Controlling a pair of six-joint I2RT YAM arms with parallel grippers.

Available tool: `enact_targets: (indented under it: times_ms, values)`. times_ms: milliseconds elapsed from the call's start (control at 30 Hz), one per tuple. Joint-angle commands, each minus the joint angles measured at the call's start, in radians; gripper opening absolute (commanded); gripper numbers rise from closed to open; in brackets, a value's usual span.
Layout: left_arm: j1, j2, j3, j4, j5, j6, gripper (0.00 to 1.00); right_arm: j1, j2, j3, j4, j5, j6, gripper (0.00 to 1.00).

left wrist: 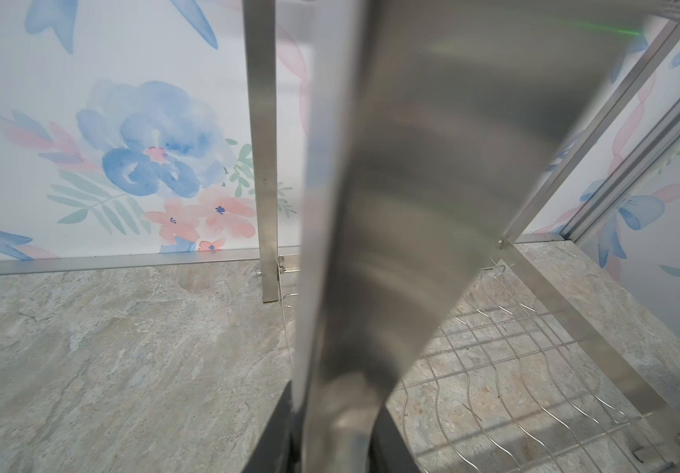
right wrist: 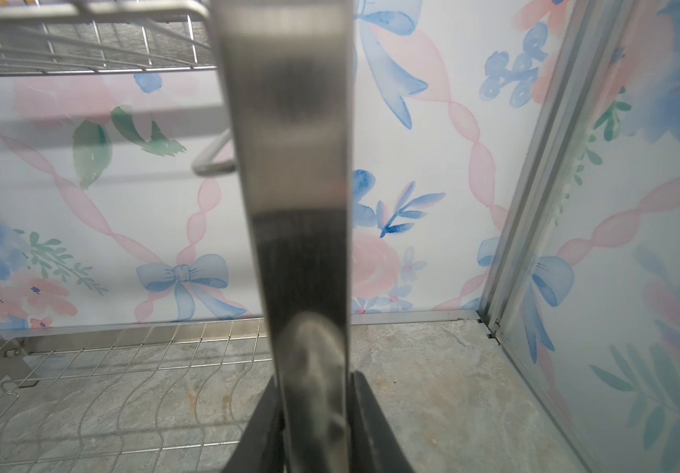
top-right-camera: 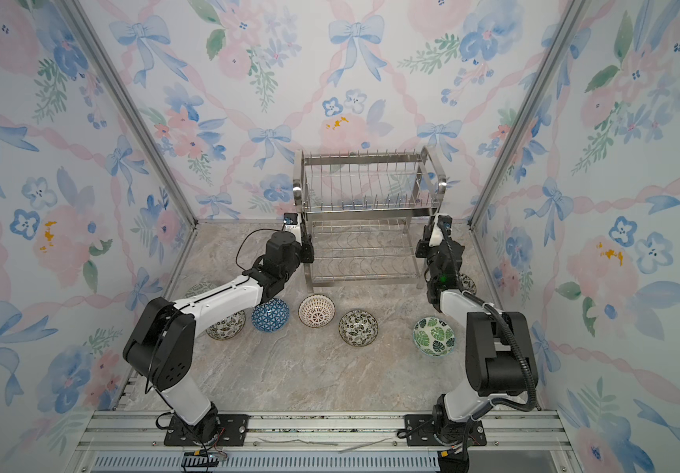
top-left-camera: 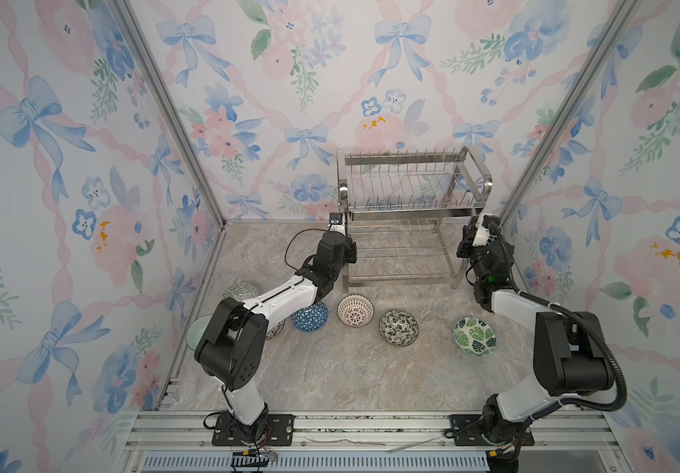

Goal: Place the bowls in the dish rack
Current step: 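Drag the steel rack with both grippers toward the robot's center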

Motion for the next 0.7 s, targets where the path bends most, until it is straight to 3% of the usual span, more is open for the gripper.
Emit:
enact_targets:
  times_ms: [0,667]
  values:
    - [0.032,-0.081,-0.026,0.050,-0.016,-0.012,0.25,0.039,-0.078,-0.015,0.103,0.036,0.021,0.00]
    - [0.186,-0.193,-0.111,-0.037,0.042,-0.084,0.27,0.232,-0.133,-0.146,0.104,0.158,0.065,0.00]
